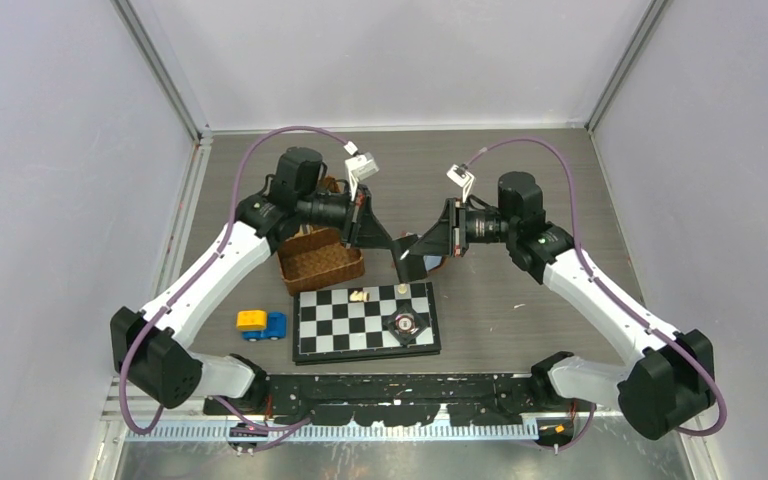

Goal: Put the credit cards into the card holder
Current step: Insert the credit card into the card holder.

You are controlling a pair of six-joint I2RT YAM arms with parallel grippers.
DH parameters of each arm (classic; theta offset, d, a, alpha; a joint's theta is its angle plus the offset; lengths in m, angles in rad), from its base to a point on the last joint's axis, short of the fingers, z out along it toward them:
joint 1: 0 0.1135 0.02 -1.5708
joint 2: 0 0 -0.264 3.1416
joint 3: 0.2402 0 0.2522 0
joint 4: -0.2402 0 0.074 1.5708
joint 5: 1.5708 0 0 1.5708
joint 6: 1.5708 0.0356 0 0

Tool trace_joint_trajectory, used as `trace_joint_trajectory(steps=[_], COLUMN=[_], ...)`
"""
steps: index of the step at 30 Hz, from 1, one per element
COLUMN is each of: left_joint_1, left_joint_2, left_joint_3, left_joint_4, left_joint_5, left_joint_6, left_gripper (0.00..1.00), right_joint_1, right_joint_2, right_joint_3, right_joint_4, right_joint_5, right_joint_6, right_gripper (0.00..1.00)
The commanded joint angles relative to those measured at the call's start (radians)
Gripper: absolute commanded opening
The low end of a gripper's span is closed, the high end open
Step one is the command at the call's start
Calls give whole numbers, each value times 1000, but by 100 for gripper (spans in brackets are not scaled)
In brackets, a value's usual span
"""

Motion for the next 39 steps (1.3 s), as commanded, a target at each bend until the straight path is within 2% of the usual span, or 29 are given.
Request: trace_joint_trajectory(steps=[1, 2, 3, 4, 5, 7, 9, 14, 17, 19, 21, 22, 24, 25, 26, 30, 32, 39], left_joint_1=[-4, -4, -4, -4, -4, -4, -5, -4, -4, -5, -4, -4, -5, -4, -5, -3, -3, -3], left_joint_2=[-38, -37, -36, -33, -31, -26, -24, -26, -28, -27, -26, -24, -18, -12, -3, 36, 59, 102], left_joint_3=[-21, -21, -21, -22, -25, -35, -43, -62, -69, -74, -78, -78, -72, -60, -45, 8, 27, 39], left_joint_4=[132, 138, 140, 146, 157, 180, 210, 251, 275, 292, 290, 283, 244, 207, 157, 0, -44, -86], left_joint_5=[35, 33, 33, 39, 47, 65, 87, 105, 106, 110, 99, 80, 25, -27, -82, -329, -408, -488], left_joint_6=[-63, -73, -79, -88, -98, -120, -145, -176, -194, -207, -204, -199, -172, -150, -123, -70, -68, -90], left_gripper=[2, 19, 43, 58, 65, 67, 60, 41, 24, 9, 0, 0, 0, 0, 0, 0, 0, 0], right_joint_1=[7, 7, 6, 6, 7, 7, 6, 6, 5, 5, 5, 5, 6, 5, 5, 5, 7, 40], right_joint_2=[0, -8, -19, -33, -49, -74, -89, -107, -97, -91, -89, -92, -105, -110, -114, -107, -86, 65], right_joint_3=[38, 35, 29, 19, 7, -21, -38, -56, -54, -54, -51, -47, -28, -13, -1, 18, 12, -2], right_joint_4=[68, 84, 107, 132, 171, 269, 356, 396, 395, 382, 338, 302, 131, 39, -53, -294, -365, -346], right_joint_5=[-39, -21, 2, 24, 48, 77, 95, 164, 156, 156, 173, 199, 302, 384, 488, 796, 889, 936], right_joint_6=[35, 38, 41, 52, 70, 120, 168, 181, 183, 179, 154, 138, 85, 59, 34, 60, 110, 189], right_gripper=[4, 1, 1, 1, 0, 1, 0, 0, 1, 0, 3, 13, 43, 55, 62, 66, 67, 65])
